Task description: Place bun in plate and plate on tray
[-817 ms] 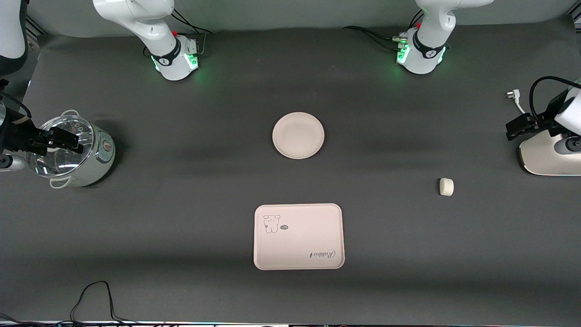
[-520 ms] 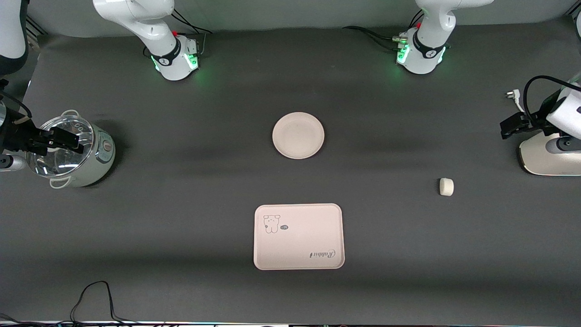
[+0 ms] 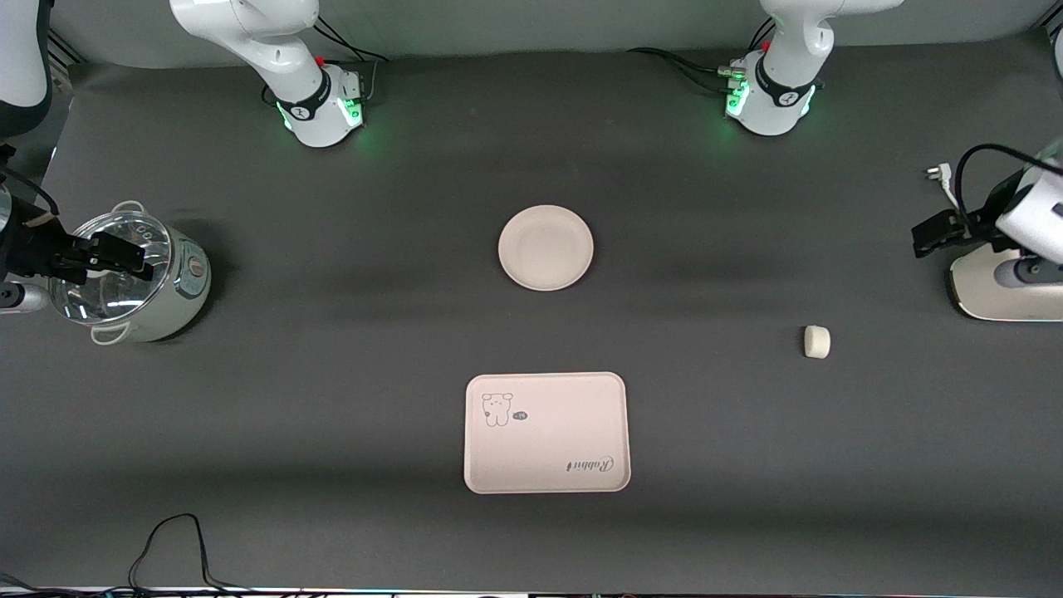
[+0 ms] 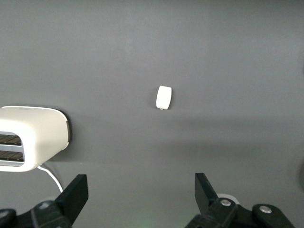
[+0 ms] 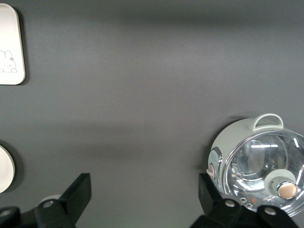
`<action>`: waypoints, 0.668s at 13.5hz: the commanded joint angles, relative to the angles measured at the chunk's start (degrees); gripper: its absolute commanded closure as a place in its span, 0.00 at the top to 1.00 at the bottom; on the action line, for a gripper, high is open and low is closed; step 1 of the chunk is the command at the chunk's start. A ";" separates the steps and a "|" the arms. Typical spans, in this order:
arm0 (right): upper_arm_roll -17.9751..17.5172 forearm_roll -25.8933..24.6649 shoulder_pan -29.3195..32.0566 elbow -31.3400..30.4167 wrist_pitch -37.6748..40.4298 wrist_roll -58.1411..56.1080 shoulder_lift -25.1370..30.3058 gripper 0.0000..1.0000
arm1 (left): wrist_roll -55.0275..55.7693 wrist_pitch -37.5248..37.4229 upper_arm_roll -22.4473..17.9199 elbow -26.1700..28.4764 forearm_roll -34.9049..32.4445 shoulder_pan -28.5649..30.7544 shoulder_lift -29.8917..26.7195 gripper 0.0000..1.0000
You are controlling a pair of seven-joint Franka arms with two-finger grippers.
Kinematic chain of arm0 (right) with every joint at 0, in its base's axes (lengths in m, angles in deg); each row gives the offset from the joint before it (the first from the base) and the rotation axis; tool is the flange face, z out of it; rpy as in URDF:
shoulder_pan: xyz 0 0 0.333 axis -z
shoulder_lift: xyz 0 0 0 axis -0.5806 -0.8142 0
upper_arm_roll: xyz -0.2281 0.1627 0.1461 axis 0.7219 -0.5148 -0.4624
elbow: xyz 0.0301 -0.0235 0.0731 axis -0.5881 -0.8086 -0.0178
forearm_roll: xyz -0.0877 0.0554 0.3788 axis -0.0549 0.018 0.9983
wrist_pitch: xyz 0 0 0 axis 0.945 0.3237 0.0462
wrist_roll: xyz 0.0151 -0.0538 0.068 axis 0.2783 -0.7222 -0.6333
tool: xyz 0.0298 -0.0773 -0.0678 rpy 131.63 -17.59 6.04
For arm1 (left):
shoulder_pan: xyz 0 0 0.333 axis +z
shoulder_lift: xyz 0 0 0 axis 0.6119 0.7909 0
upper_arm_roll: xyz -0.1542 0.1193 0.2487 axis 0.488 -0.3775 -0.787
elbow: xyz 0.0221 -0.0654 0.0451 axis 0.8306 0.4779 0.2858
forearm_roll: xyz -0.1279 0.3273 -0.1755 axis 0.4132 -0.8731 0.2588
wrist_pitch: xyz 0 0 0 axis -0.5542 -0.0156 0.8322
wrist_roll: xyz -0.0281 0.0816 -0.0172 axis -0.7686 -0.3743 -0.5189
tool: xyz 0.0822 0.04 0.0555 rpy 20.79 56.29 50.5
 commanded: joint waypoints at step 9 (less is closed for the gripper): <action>0.10 -1.34 -0.47 -1.14 0.35 -1.01 1.87 1.00 | 0.59 25.10 -0.39 16.74 0.62 0.92 14.49 1.00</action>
